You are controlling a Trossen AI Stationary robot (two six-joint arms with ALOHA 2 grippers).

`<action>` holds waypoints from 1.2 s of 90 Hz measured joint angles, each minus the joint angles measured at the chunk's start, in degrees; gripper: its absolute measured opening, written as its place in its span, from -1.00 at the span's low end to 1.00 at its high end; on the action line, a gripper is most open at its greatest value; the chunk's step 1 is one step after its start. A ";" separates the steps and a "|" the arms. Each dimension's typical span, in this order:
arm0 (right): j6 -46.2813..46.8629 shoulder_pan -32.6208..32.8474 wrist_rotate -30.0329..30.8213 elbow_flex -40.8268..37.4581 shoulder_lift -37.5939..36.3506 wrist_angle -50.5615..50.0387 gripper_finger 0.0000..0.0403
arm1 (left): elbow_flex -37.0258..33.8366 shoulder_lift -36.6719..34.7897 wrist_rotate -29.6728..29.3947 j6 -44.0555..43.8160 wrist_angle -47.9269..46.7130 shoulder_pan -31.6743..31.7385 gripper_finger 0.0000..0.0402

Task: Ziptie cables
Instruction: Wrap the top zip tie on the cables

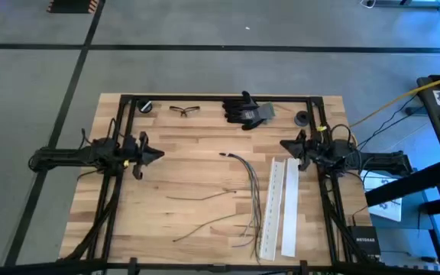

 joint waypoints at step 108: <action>-11.86 -0.49 9.96 45.10 75.55 -25.84 -0.09 | 1.88 1.12 -1.70 -1.40 0.03 2.64 -1.00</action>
